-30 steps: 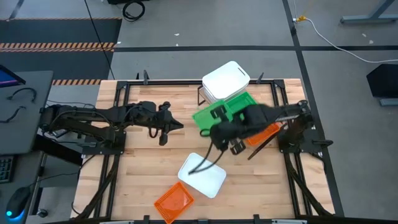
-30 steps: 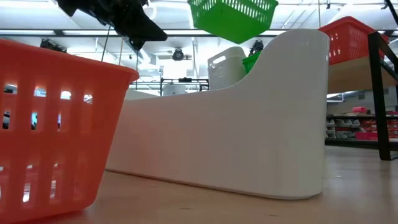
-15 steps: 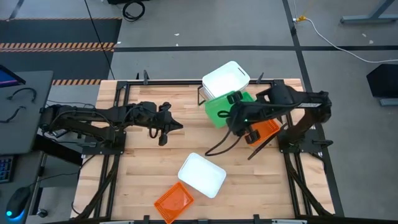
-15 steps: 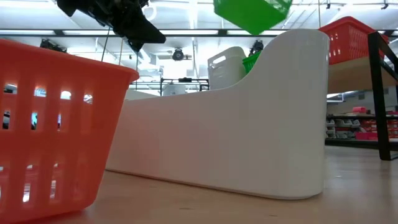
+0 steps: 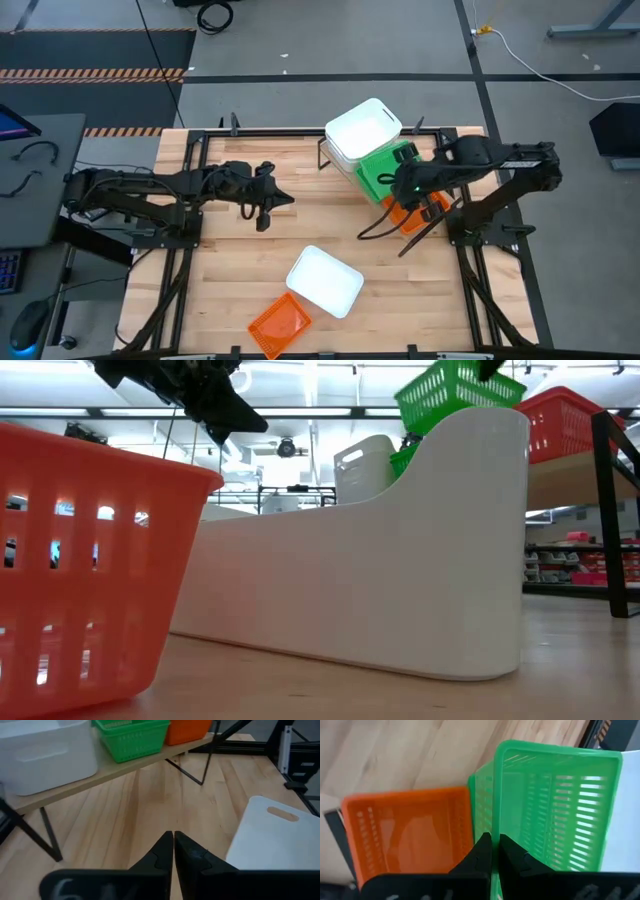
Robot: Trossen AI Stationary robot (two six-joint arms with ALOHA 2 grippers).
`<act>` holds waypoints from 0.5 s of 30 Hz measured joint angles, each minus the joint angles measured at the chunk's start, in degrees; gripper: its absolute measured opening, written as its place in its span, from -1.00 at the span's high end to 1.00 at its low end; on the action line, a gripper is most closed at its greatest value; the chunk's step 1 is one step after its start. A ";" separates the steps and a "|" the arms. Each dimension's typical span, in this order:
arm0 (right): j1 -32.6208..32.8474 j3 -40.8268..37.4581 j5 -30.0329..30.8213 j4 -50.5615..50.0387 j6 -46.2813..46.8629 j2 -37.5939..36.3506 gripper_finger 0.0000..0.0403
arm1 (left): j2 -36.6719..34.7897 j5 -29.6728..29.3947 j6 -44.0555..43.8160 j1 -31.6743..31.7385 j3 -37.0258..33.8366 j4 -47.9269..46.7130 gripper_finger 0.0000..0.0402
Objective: Stack baskets on shelf by color
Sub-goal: Stack the green bin on top of the green bin on the shelf
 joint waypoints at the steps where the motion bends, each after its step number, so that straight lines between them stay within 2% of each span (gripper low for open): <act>1: 0.06 -1.06 0.61 0.02 -0.48 -0.11 0.93 | 0.00 -0.18 0.03 0.16 0.00 0.02 0.88; 9: 0.18 -5.16 5.82 0.12 -8.85 -0.12 0.93 | 0.01 -0.17 1.51 0.27 0.00 0.75 0.92; 15: -0.24 -5.16 4.99 0.05 -10.56 -1.45 0.93 | 0.00 -0.17 1.51 0.31 0.00 0.89 0.91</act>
